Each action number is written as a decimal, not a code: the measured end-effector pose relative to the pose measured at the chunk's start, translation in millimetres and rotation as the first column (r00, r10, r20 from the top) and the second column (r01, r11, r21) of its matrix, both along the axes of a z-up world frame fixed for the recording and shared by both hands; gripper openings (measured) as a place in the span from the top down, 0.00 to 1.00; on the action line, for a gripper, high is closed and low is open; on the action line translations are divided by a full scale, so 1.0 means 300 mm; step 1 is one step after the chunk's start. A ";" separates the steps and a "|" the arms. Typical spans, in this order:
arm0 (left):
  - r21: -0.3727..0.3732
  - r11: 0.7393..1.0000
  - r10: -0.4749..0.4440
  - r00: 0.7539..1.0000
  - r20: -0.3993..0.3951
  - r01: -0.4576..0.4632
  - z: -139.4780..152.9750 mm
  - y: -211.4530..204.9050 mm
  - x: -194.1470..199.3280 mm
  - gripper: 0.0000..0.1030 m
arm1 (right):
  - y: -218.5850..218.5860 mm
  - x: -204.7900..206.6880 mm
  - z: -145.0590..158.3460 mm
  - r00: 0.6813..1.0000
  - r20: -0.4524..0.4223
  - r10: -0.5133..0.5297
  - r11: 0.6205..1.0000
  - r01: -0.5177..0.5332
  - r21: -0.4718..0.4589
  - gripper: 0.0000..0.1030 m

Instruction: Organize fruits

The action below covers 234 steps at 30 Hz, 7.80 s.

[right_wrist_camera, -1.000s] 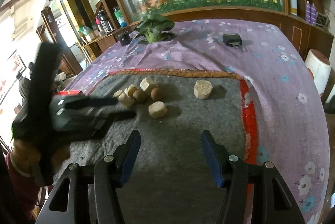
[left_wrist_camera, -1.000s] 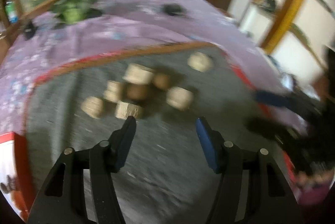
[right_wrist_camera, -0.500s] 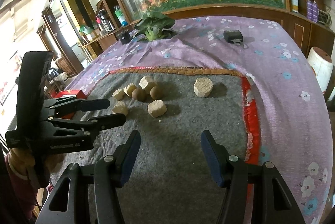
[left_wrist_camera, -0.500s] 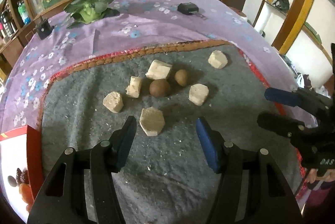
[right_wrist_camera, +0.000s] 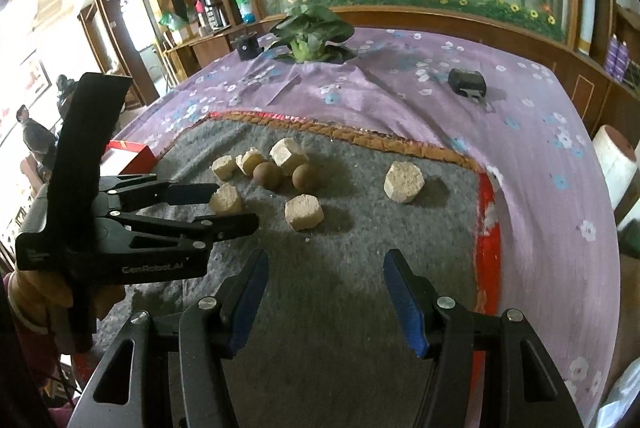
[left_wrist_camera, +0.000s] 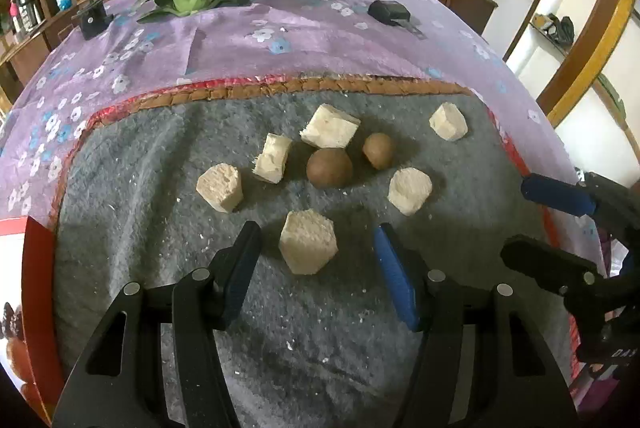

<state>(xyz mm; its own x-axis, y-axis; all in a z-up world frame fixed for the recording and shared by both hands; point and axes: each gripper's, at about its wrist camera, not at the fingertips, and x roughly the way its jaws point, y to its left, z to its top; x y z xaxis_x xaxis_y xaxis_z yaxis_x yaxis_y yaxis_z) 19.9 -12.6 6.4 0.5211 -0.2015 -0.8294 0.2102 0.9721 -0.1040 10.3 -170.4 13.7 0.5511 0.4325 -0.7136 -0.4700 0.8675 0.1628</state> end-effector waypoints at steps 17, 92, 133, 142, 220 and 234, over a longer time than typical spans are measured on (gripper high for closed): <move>-0.021 0.997 0.069 0.997 0.024 -0.068 0.029 0.089 -0.053 0.75 | 0.173 0.149 -0.077 0.995 -0.018 0.094 0.992 -0.096 -0.088 0.47; 0.019 0.853 0.520 0.852 0.054 -0.522 0.108 0.847 -0.436 0.75 | 1.103 0.063 0.038 0.900 0.005 0.436 0.896 -0.433 -0.095 0.74; 0.001 0.917 0.396 0.914 0.087 -0.398 0.175 0.484 -0.355 0.45 | 0.409 -0.095 0.076 0.991 0.046 0.128 0.992 -0.128 -0.004 0.57; -0.035 0.949 0.314 0.949 0.037 -0.313 0.143 0.333 -0.237 0.45 | 0.158 -0.081 0.042 1.000 0.022 -0.016 1.000 0.016 0.012 0.54; 0.000 0.978 0.210 0.974 0.081 -0.211 0.128 0.240 -0.243 0.77 | 0.268 -0.099 0.038 0.994 0.041 0.103 0.993 -0.105 0.045 0.74; 0.006 0.937 0.348 0.931 0.110 -0.350 0.161 0.472 -0.379 0.77 | 0.540 -0.198 0.078 0.956 0.065 0.287 0.957 -0.289 0.022 0.75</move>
<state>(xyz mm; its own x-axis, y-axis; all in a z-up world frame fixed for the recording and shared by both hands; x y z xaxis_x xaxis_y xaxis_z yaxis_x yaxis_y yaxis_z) -93.7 129.1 54.7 0.6396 0.0290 -0.7682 -0.1344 0.9881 -0.0746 -49.2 -8.3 37.0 0.4414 0.6004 -0.6668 -0.7090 0.6889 0.1510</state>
